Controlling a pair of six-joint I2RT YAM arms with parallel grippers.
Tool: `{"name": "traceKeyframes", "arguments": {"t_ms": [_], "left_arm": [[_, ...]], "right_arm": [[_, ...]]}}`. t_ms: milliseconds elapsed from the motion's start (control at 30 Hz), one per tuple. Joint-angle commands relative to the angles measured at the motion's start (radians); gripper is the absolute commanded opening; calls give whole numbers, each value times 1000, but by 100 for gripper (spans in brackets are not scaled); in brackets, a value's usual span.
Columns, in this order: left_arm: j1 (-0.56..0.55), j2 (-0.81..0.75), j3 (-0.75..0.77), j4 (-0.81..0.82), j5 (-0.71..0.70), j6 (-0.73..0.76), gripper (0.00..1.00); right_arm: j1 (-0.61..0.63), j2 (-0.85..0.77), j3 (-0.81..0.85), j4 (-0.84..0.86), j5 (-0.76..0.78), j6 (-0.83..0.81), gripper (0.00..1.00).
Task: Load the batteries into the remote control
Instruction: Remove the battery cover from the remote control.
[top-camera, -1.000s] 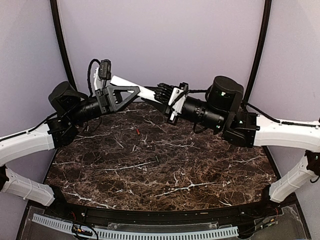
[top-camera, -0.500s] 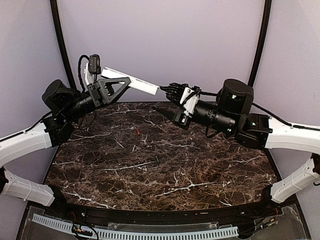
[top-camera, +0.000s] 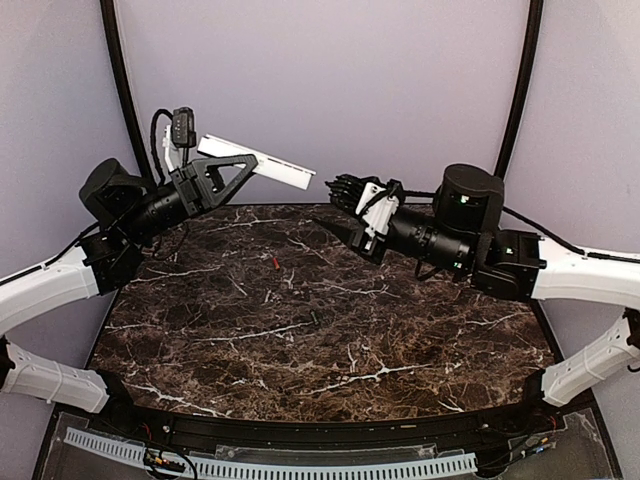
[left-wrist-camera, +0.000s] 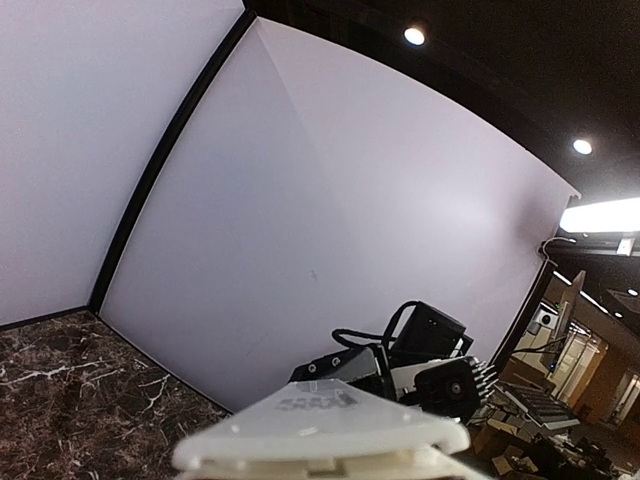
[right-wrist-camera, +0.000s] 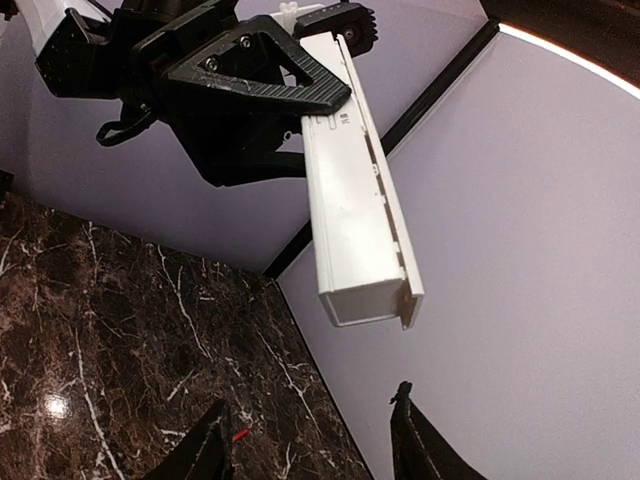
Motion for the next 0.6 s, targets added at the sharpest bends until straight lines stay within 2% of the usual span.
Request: {"name": "traceKeyframes", "arguments": {"t_ms": [0, 567], "left_arm": [[2, -43, 6, -39, 36, 71, 0], [1, -30, 10, -55, 59, 75, 0]], "right_arm": [[-17, -48, 19, -4, 64, -38, 47], [-17, 35, 138, -23, -31, -135, 26]]}}
